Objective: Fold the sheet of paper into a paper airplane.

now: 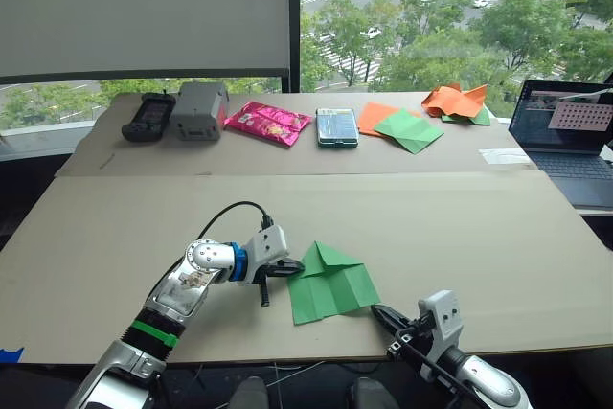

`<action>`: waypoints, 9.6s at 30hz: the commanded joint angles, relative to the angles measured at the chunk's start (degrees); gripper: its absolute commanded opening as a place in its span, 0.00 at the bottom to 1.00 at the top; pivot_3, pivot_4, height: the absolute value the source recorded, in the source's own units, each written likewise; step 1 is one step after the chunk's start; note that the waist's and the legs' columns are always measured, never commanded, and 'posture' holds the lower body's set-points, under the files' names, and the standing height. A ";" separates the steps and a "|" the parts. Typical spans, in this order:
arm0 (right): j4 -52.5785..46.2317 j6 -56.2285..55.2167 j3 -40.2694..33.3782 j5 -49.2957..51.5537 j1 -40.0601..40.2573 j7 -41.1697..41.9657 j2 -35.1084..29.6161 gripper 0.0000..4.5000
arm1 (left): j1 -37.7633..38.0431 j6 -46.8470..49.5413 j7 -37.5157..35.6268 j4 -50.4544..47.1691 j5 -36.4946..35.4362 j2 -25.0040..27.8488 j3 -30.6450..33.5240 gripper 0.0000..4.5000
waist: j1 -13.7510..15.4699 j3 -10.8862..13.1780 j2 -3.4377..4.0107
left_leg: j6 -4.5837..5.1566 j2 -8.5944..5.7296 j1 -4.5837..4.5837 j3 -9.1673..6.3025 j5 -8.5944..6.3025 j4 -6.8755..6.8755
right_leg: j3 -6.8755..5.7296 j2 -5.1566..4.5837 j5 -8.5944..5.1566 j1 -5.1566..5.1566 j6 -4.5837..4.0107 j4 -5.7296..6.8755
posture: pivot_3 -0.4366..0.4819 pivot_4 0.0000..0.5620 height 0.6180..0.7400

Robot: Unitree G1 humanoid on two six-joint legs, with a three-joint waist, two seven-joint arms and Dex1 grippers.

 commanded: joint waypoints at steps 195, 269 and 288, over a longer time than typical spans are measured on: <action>27.34 9.71 16.95 -12.10 -38.42 1.56 1.05 0.00 | 3.28 0.00 -3.57 0.50 2.02 3.72 0.34 0.01 | -0.19 -0.56 0.81 | 0.10 -0.03 0.34 -0.20 0.06 0.06 | 0.24 0.42 0.03 0.52 0.03 1.04 | 0.48 0.27 0.82; 12.28 14.20 26.44 -9.94 -19.38 15.33 -17.04 0.00 | 2.76 0.11 -4.00 0.88 1.91 4.45 0.09 0.01 | -0.16 -1.14 0.14 | -0.47 -0.04 0.53 -0.15 -0.32 0.04 | 0.09 0.11 -0.12 0.49 0.01 0.79 | 0.48 0.27 0.82; 2.48 11.22 18.58 -4.66 -21.13 16.09 -18.86 0.00 | 2.55 -0.01 -4.03 0.40 1.00 4.32 0.95 0.01 | -0.08 -1.05 0.07 | -0.54 -0.04 0.46 -0.13 -0.38 0.03 | 0.07 0.09 -0.13 0.50 0.04 0.55 | 0.48 0.27 0.82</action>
